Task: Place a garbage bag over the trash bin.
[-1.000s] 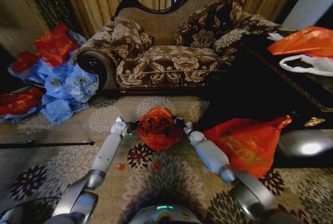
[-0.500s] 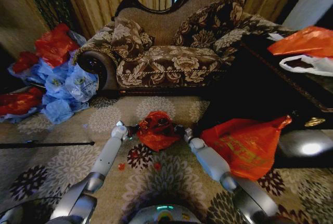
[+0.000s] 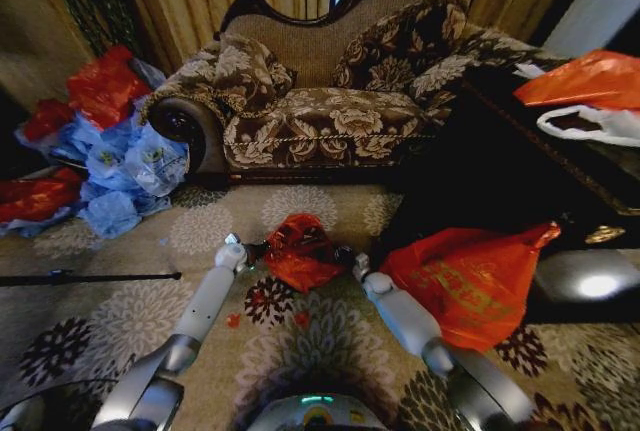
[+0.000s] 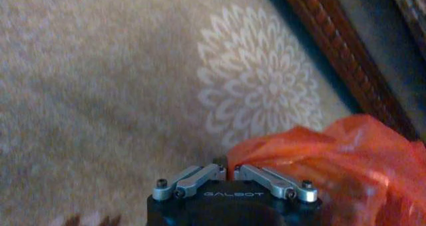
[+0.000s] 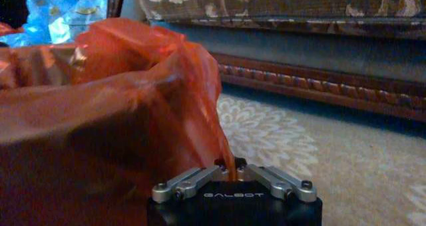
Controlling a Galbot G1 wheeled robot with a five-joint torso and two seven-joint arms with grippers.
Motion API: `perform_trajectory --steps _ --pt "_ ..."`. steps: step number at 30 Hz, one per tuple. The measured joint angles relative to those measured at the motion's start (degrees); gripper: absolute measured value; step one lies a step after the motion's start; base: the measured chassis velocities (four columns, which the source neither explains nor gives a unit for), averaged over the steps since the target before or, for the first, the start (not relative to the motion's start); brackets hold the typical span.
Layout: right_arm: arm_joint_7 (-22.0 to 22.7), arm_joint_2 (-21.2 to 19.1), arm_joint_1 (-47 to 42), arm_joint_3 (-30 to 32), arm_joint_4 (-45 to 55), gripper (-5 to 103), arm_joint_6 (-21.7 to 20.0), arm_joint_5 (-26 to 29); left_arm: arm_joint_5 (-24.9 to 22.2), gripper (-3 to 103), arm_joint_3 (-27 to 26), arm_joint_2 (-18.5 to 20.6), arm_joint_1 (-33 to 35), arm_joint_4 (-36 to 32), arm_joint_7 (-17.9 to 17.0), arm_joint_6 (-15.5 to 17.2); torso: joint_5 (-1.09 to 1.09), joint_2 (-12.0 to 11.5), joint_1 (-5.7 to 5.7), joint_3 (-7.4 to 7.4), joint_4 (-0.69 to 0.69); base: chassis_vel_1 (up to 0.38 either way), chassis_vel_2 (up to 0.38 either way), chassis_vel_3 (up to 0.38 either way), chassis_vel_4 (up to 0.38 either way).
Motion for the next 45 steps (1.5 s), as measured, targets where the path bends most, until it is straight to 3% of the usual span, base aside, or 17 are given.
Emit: perform_trajectory --steps 4,12,18,26,28,31,34,36,37,39,43,44,45 --pt "0.1 -0.3 -0.4 -0.1 -0.2 0 -2.3 -0.4 1.2 0 0.7 -0.6 -0.9 2.2 0.3 -0.3 -0.01 0.0 0.00 0.00 -0.02 0.000 0.000 0.000 0.000" --pt "0.1 -1.1 -2.5 -0.1 0.2 0 -3.0 -1.7 2.3 0 1.9 -1.0 0.3 2.6 0.7 -0.3 -0.01 0.0 0.00 0.00 -0.02 0.000 0.000 0.000 0.000" --pt "0.0 -2.6 -4.4 0.0 2.2 0 -2.6 -2.4 2.1 0 2.5 0.0 2.0 0.9 0.7 -0.2 0.00 0.0 0.00 0.00 -0.02 0.000 0.000 0.000 0.000" --pt "3.7 -8.3 -9.2 1.1 13.5 -3 0.1 -1.1 -0.8 0 1.8 2.5 4.6 -5.9 -0.5 0.5 -0.02 0.0 0.00 0.00 -0.03 0.000 0.000 0.000 0.000" --pt "5.2 -10.4 -11.7 1.7 19.0 7 -0.1 0.8 -1.3 -2 1.7 3.0 5.1 -7.1 -0.7 0.8 0.02 0.0 0.00 0.00 -0.02 0.000 0.000 0.000 0.000" --pt "6.2 -11.7 -13.1 2.3 22.5 13 -0.1 1.6 -1.4 3 1.5 3.3 5.5 -7.7 -0.7 0.9 -0.01 0.0 0.00 -0.01 -0.02 0.000 0.000 0.000 0.000" --pt "9.0 -13.7 -16.4 3.5 29.1 30 -0.7 2.7 -0.9 19 1.7 3.4 6.2 -7.8 -0.4 1.0 0.01 0.0 0.00 0.00 -0.03 0.000 0.000 0.000 0.000" --pt "9.9 -14.1 -17.5 4.1 31.1 30 -0.8 3.0 -0.5 19 1.7 3.1 6.4 -7.7 -0.2 0.9 -0.01 0.0 0.00 -0.01 -0.02 0.000 0.000 0.000 0.000" --pt "11.4 -14.7 -19.3 4.8 34.0 35 -0.8 3.6 -0.1 30 1.6 2.7 6.6 -7.7 -0.1 0.8 -0.01 0.0 0.00 -0.01 -0.01 0.000 0.000 0.000 0.000" --pt "12.6 -16.0 -22.3 5.1 39.7 46 -1.5 5.8 0.4 36 1.5 2.1 7.0 -7.7 0.0 0.5 0.00 0.0 0.00 0.00 -0.02 0.000 0.000 0.000 0.000" --pt "12.6 -17.4 -26.6 4.1 46.5 57 -3.3 9.6 0.7 46 1.1 1.6 7.3 -7.8 0.0 0.2 -0.01 0.0 0.00 -0.01 -0.02 0.000 0.000 0.000 0.000" --pt "12.3 -17.3 -28.2 3.3 47.9 68 -3.8 10.1 0.7 57 1.0 1.6 7.5 -7.9 0.0 0.1 0.01 0.0 0.00 -0.01 -0.01 0.000 0.000 0.000 0.000" --pt "12.3 -17.3 -28.2 3.3 47.9 68 -3.8 10.1 0.7 57 1.0 1.6 7.5 -7.9 0.0 0.1 0.01 0.0 0.00 -0.01 -0.01 0.000 0.000 0.000 0.000"
